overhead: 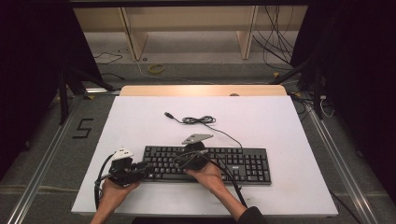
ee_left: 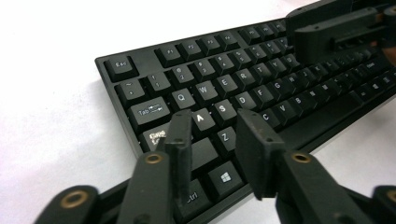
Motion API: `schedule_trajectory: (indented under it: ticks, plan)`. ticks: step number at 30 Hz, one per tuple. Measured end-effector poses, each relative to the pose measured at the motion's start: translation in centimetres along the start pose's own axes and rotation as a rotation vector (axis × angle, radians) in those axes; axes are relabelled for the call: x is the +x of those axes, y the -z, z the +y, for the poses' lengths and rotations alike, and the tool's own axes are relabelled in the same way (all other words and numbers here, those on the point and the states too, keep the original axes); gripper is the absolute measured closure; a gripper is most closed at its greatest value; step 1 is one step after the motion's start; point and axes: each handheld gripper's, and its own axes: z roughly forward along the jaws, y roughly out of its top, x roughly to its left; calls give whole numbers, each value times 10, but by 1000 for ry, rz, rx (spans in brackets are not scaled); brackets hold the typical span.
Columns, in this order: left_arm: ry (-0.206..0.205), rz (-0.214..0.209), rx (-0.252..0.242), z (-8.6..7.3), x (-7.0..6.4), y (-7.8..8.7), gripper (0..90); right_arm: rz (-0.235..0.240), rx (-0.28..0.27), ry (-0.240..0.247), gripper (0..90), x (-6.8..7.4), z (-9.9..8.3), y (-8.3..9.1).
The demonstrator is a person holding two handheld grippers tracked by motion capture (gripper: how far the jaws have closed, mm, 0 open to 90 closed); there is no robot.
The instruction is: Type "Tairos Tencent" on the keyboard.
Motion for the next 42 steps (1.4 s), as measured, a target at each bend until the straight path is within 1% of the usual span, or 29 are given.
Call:
schedule_trajectory:
  ticks: [1,3,4,7,8,10,21,25,28,35,37,39,40,42]
  plan:
    - [0,-1,-1,0,0,0,645,0,0,0,687,0,0,0]
    - [3,-5,-3,0,0,0,615,9,-4,1,647,0,-1,3]
    - [4,-5,-4,0,-1,0,615,9,-4,1,647,0,-1,3]
    - [8,-7,-11,1,-1,0,585,18,-6,-1,608,0,-1,6]
    - [6,-5,-15,1,-2,0,559,22,-6,0,579,1,-2,8]
    - [7,-7,-18,2,-2,1,547,21,-8,0,566,1,-2,8]
    - [12,-22,-38,4,-4,0,412,26,-9,5,428,2,-8,17]
    - [13,-25,-43,5,-3,0,386,29,-11,12,409,2,-11,21]
    - [23,-35,-54,7,-4,0,356,31,-15,16,392,2,-16,26]
    - [23,-30,-66,12,-3,1,324,35,-19,13,371,1,-23,33]
    - [34,-31,-71,14,-2,0,324,36,-20,15,366,0,-24,34]
    - [34,-31,-70,15,-2,-1,327,39,-19,13,360,0,-26,37]
    - [32,-32,-68,16,-3,-2,345,38,-21,16,357,0,-27,37]
    - [21,-32,-59,18,-4,-4,359,38,-21,17,350,0,-30,40]
